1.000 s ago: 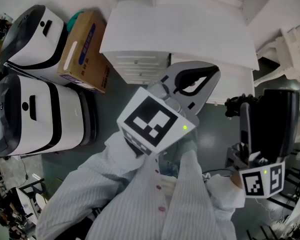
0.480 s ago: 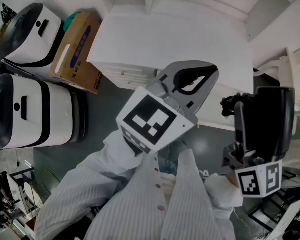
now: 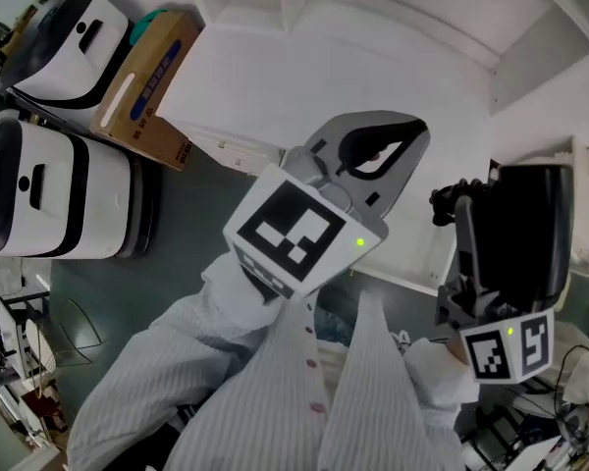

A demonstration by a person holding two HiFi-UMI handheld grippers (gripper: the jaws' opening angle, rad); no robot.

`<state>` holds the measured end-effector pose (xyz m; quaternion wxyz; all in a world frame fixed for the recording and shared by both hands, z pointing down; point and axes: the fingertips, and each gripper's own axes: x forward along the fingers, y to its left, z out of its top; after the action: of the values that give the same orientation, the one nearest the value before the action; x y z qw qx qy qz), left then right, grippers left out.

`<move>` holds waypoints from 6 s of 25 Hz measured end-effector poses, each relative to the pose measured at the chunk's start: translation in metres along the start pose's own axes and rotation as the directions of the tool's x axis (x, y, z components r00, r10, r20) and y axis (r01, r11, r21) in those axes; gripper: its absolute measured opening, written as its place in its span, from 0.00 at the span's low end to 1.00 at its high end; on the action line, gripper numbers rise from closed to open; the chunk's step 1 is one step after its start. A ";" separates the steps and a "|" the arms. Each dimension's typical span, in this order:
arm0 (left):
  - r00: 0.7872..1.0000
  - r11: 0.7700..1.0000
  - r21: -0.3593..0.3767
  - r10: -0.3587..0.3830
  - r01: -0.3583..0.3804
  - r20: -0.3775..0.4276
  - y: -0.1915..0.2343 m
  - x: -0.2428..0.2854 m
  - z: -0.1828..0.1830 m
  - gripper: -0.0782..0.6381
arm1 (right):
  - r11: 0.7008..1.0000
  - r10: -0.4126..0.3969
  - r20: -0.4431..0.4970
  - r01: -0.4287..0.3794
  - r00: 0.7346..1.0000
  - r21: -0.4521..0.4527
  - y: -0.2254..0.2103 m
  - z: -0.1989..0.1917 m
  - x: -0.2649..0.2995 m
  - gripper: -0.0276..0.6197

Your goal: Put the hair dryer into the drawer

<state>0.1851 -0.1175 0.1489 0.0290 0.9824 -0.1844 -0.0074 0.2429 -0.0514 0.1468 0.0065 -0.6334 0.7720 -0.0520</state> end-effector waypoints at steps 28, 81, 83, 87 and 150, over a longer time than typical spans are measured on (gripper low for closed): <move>0.991 0.992 -0.040 0.118 -0.121 -0.070 0.029 -0.014 -0.042 0.12 | 0.992 0.125 -0.160 -0.124 0.979 0.015 -0.004 -0.067 0.031 0.39; 0.947 0.944 -0.188 0.227 -0.271 -0.227 0.075 -0.017 -0.174 0.12 | 0.951 0.163 -0.815 -0.307 0.555 -0.019 -0.050 -0.500 0.023 0.39; 0.946 0.944 -0.188 0.226 -0.272 -0.232 0.075 -0.016 -0.176 0.12 | 0.951 0.163 -0.827 -0.310 0.538 -0.015 -0.052 -0.506 0.023 0.39; 0.945 0.944 -0.190 0.223 -0.271 -0.239 0.075 -0.015 -0.180 0.12 | 0.952 0.159 -0.838 -0.307 0.521 -0.011 -0.058 -0.516 0.027 0.39; 0.962 0.954 -0.203 0.178 -0.220 -0.206 0.073 -0.004 -0.169 0.12 | 0.952 0.252 -0.872 -0.270 0.420 0.146 -0.062 -0.514 0.028 0.39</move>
<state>0.1592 -0.1746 0.3223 0.1570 0.9456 -0.2771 0.0663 0.2586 -0.0531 0.6652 -0.3901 -0.3872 0.7523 -0.3632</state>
